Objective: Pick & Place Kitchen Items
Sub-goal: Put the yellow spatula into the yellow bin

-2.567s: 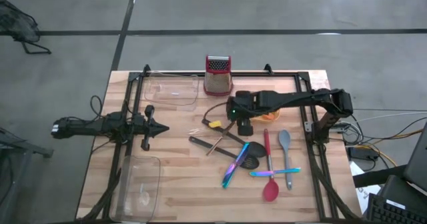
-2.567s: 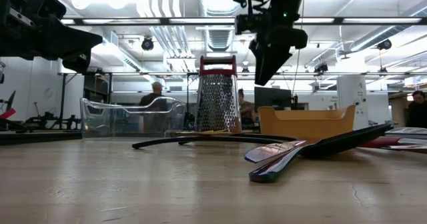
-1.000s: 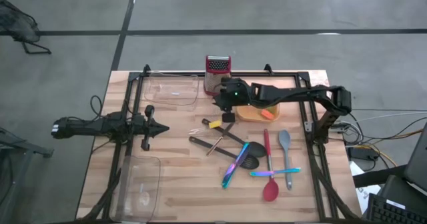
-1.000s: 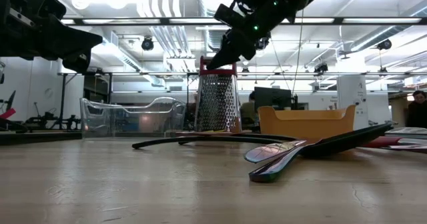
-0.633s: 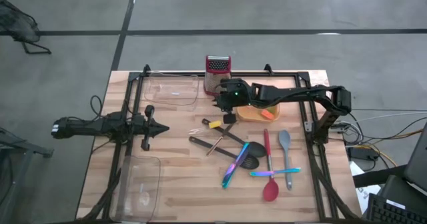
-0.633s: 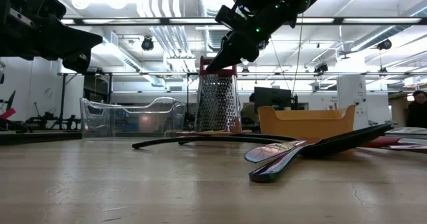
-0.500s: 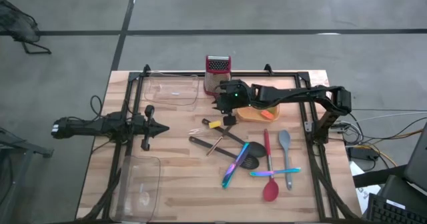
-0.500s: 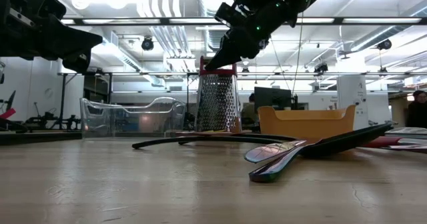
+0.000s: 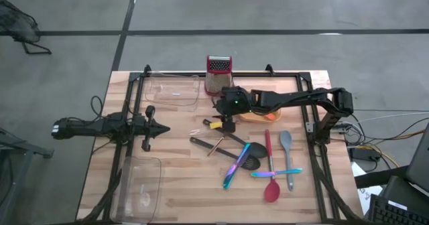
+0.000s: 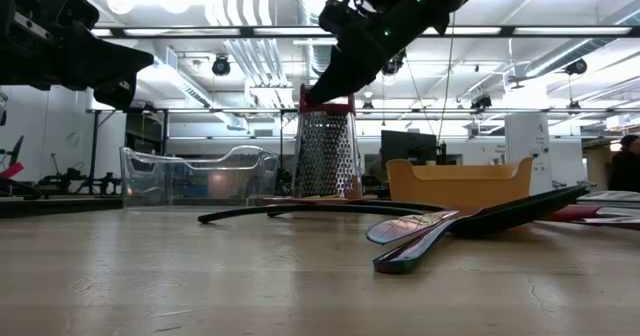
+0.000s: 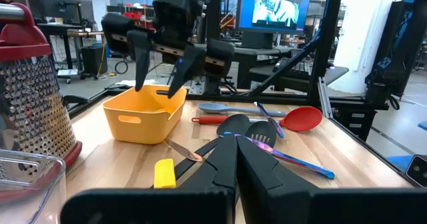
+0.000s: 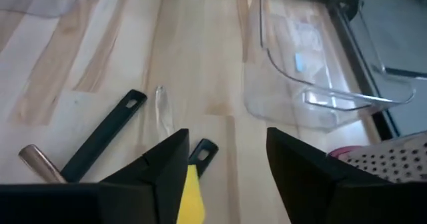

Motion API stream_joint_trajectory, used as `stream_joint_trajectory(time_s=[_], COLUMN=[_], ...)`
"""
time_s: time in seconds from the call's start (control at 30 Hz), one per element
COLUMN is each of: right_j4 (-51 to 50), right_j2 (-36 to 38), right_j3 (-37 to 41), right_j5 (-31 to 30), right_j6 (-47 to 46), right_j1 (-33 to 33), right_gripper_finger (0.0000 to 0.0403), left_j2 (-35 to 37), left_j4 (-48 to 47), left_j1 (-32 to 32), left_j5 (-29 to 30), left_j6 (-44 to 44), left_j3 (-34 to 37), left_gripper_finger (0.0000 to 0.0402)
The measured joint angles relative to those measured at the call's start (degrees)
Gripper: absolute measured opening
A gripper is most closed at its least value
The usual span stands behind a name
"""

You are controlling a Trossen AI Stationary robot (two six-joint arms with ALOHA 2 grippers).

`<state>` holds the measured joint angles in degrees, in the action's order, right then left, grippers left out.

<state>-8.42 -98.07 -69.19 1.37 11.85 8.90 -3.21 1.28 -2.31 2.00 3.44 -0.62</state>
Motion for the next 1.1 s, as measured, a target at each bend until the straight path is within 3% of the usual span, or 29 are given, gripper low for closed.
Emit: stream_joint_trajectory(time_s=[0.23,0.9,1.1], right_j4=[-0.7,-24.1,-27.8], right_j2=[-4.9,-28.9,-33.2], right_j3=[-2.1,-30.6,-34.6], right_j5=[0.6,2.1,2.1], right_j6=[0.9,6.2,6.2], right_j1=[-3.2,-2.8,-2.4], right_gripper_finger=[0.0209,0.019,0.0196], left_j2=[0.0,-0.2,-0.2], left_j4=[0.0,0.0,0.0], left_j1=[0.0,0.0,0.0], left_j5=[0.0,0.0,0.0], left_j6=[0.0,0.0,0.0], left_j3=[0.0,0.0,0.0], left_gripper_finger=[0.0005,0.0005,0.0005])
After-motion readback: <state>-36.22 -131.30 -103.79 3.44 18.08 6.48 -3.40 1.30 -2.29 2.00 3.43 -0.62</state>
